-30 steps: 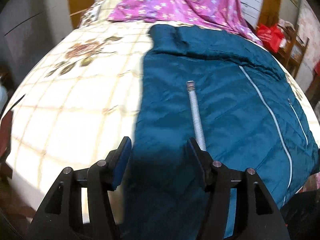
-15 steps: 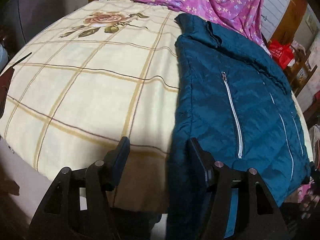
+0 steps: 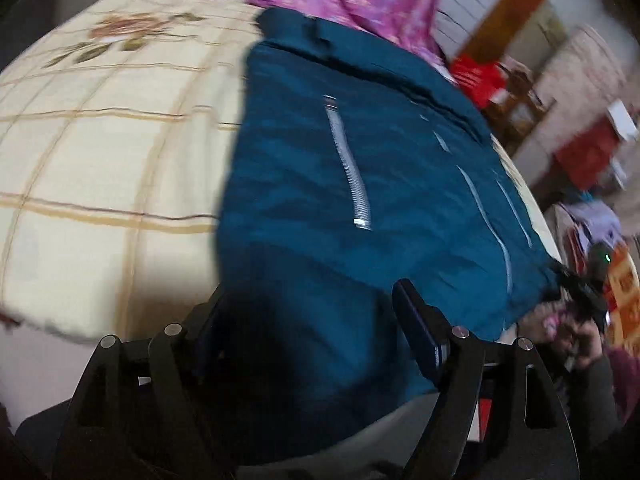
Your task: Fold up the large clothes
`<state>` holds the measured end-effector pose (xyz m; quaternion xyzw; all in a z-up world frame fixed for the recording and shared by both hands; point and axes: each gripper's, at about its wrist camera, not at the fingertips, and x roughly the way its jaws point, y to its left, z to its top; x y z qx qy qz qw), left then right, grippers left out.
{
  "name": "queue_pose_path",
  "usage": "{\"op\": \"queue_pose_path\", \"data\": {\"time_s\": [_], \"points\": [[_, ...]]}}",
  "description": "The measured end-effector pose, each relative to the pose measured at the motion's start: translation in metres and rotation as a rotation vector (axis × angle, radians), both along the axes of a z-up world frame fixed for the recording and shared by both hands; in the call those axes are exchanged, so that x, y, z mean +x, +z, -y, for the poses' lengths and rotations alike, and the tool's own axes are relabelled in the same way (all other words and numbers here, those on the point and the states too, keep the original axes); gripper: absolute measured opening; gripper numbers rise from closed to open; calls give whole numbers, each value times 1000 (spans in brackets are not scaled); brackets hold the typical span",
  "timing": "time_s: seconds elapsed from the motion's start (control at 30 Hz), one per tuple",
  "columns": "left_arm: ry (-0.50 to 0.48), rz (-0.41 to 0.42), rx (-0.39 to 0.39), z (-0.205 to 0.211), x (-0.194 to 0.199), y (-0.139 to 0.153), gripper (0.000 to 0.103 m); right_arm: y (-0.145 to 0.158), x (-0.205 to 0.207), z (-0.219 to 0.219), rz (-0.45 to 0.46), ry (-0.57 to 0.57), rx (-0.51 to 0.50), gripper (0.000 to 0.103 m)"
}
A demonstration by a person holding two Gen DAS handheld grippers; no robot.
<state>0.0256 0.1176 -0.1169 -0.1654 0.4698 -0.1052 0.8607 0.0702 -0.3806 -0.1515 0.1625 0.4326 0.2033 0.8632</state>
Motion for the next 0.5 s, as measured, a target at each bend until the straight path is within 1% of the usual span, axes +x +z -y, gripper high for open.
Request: {"op": "queue_pose_path", "data": {"time_s": [0.03,0.13,0.2,0.27,0.3,0.37,0.43,0.47,0.5], "points": [[-21,-5,-17,3,3,0,78,0,1,0,0,0,-4,103],[-19,-2,-49,5,9,2,78,0,2,-2,5,0,-16,103],[11,9,-67,-2,12,4,78,-1,1,-3,14,3,-25,103],[46,-13,-63,-7,19,-1,77,-1,0,-4,24,9,-37,103],[39,-6,-64,-6,19,0,78,-1,-1,-5,27,14,-44,103],[-44,-6,-88,5,16,2,78,-1,-2,-3,29,27,-28,103],[-70,10,-35,14,14,5,78,-2,-4,1,26,34,27,103],[-59,4,-16,15,17,4,78,-2,-5,3,25,33,44,103],[-28,-7,-18,11,20,2,77,-2,-5,5,26,30,60,103]]}}
